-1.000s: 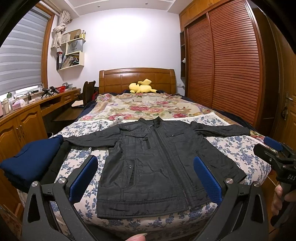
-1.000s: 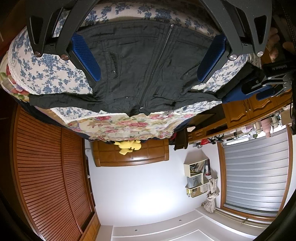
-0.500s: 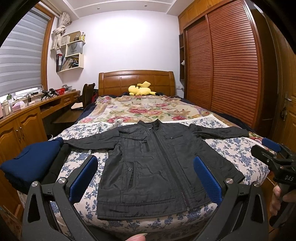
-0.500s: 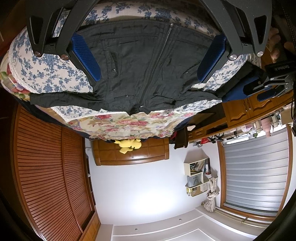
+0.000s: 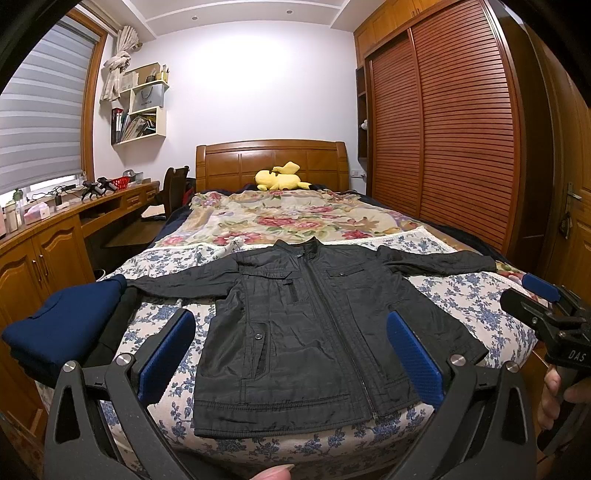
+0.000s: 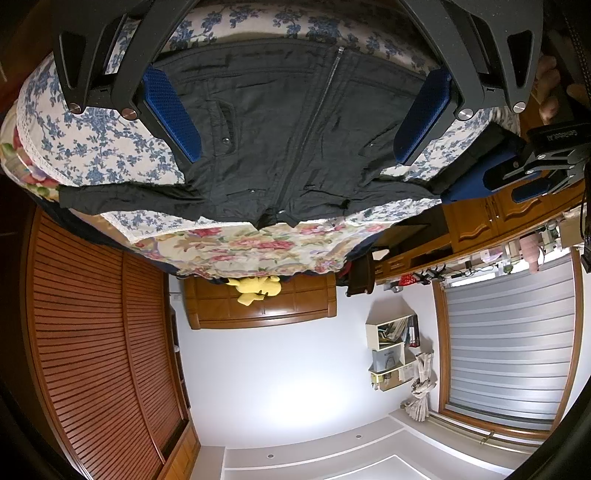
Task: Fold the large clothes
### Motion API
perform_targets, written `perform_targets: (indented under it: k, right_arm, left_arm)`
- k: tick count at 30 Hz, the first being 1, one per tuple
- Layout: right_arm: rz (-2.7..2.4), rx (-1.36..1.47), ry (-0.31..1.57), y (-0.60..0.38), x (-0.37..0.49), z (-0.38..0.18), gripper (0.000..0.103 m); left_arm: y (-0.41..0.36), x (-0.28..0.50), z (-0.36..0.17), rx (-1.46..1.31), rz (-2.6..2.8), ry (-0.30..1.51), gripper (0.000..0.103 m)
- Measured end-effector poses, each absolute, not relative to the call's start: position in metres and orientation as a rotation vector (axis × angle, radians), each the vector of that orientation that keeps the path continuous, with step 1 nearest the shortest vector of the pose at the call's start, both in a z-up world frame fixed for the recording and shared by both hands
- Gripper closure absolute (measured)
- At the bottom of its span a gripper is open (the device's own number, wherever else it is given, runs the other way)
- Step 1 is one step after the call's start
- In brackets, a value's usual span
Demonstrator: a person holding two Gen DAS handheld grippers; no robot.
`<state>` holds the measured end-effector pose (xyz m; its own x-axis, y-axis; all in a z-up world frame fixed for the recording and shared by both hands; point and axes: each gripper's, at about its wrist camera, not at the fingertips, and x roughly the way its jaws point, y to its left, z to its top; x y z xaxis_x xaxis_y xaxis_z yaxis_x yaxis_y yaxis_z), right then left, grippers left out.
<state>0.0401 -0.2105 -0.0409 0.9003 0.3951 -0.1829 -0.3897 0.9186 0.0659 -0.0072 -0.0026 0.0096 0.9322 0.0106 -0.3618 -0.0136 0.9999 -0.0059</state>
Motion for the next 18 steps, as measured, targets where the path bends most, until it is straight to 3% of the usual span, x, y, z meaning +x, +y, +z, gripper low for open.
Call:
perform_targets:
  k: [18]
  right_arm:
    - [0.433,-0.009,0.254,-0.198,0.08,-0.055,0.0]
  left_arm:
    - [0.016,0.033,-0.034,-0.024,0.019,0.481,0.0]
